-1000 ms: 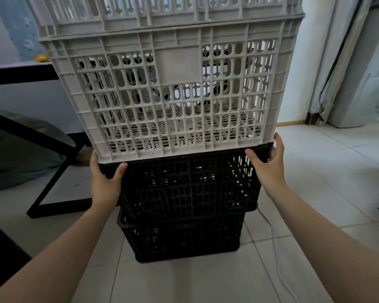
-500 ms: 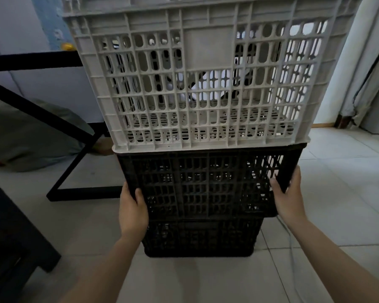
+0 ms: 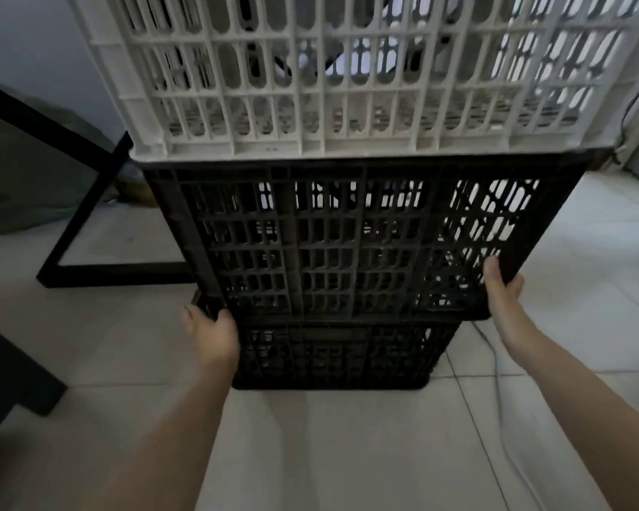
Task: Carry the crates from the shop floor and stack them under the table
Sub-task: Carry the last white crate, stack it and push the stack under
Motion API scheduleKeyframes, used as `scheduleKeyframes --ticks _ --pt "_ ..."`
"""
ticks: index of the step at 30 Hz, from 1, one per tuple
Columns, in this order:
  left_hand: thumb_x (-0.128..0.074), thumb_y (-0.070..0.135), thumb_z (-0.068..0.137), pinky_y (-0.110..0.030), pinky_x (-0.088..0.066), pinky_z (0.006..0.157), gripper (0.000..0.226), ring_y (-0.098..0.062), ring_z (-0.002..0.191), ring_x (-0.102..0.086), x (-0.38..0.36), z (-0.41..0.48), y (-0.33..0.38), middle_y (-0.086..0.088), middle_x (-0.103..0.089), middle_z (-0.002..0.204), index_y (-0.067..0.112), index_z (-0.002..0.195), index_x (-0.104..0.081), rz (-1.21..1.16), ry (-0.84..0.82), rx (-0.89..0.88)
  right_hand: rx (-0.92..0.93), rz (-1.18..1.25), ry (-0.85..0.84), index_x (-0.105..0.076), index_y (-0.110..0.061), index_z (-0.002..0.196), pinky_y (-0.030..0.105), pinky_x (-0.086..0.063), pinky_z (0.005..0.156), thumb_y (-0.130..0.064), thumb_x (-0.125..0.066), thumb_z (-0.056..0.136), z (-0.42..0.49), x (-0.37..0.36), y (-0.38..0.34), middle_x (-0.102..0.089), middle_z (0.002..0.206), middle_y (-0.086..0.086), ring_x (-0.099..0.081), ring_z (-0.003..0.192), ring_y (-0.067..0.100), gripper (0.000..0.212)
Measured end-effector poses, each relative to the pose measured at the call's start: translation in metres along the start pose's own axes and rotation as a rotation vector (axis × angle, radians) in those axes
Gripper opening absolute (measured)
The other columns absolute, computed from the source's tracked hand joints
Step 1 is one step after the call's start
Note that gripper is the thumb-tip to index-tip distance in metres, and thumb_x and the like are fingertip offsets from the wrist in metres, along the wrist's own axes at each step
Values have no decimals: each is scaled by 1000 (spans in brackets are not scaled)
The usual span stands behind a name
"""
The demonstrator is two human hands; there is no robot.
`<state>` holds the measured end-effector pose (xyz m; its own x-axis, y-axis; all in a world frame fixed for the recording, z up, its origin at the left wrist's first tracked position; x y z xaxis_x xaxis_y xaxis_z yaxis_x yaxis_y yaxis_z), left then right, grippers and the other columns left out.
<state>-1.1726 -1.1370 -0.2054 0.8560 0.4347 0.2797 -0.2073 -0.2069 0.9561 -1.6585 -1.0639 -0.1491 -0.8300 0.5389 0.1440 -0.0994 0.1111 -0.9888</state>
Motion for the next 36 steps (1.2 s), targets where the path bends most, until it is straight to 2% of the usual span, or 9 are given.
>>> scheduleKeyframes --ticks 4,7,11,13,19,24,30,33,36 --pt "-39 13 91 -41 -28 114 61 -34 139 -33 -1 4 -5 -14 -20 158 3 150 -23 -28 59 29 30 -248 -14 -24 -28 142 33 -32 101 -74 -39 82 -6 2 32 -40 127 -10 -42 121 16 76" --pt "-42 21 88 -46 -33 111 60 -36 132 -41 5 10 -10 -16 -34 150 8 146 -35 11 72 41 46 -250 37 -32 -27 138 30 -33 92 -77 -39 78 -7 6 37 -45 121 -13 -44 110 12 78" --pt "-49 18 83 -38 -45 85 42 -36 108 -58 12 21 -13 -15 -59 116 6 122 -55 -51 70 52 55 -231 27 -31 -23 139 29 -32 93 -73 -41 81 -4 4 36 -44 122 -11 -43 110 10 77" --pt "-49 18 83 -34 -41 77 35 -37 102 -59 16 24 -11 -11 -60 101 4 115 -56 -87 83 78 56 -212 27 -26 -18 141 27 -29 93 -71 -40 79 -1 3 38 -40 125 -9 -40 113 10 83" --pt "-51 21 85 -30 -37 77 24 -22 87 -54 24 22 -1 -5 -60 96 12 107 -57 -65 105 58 30 -293 67 -27 -27 137 41 -34 101 -72 -35 86 3 6 48 -49 133 4 -46 127 30 68" --pt "-49 35 79 -27 -38 58 34 -14 73 -57 23 21 -3 3 -61 80 13 102 -61 -76 67 39 92 -246 47 -31 -26 137 35 -36 94 -78 -32 80 -5 0 34 -46 122 -9 -46 113 16 77" --pt "-48 31 86 -30 -40 73 40 -20 88 -55 28 20 -8 -4 -62 100 10 119 -58 -16 111 28 65 -244 55 -33 -33 133 32 -35 86 -77 -30 83 -11 -11 32 -49 103 -20 -47 101 12 67" --pt "-49 33 85 -33 -41 78 43 -22 92 -55 30 21 -10 -4 -62 104 12 121 -57 16 109 32 59 -282 67 -35 -33 130 34 -38 84 -82 -27 80 -10 -9 33 -52 108 -12 -50 98 15 70" --pt "-48 35 83 -39 -44 86 46 -26 100 -58 27 22 -12 -7 -65 109 13 121 -58 31 77 33 51 -312 101 -38 -32 124 40 -45 85 -83 -26 78 -8 -4 33 -56 99 -13 -54 95 18 70"
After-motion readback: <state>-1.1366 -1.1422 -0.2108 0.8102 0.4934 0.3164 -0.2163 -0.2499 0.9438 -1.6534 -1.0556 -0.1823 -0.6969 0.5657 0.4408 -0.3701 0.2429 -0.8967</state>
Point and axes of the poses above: each hand's wrist, its own z-axis towards the middle knuckle, its own x-axis out of the back of the hand, y = z × x, the point moved 10 cm from there along z, towards the middle knuckle
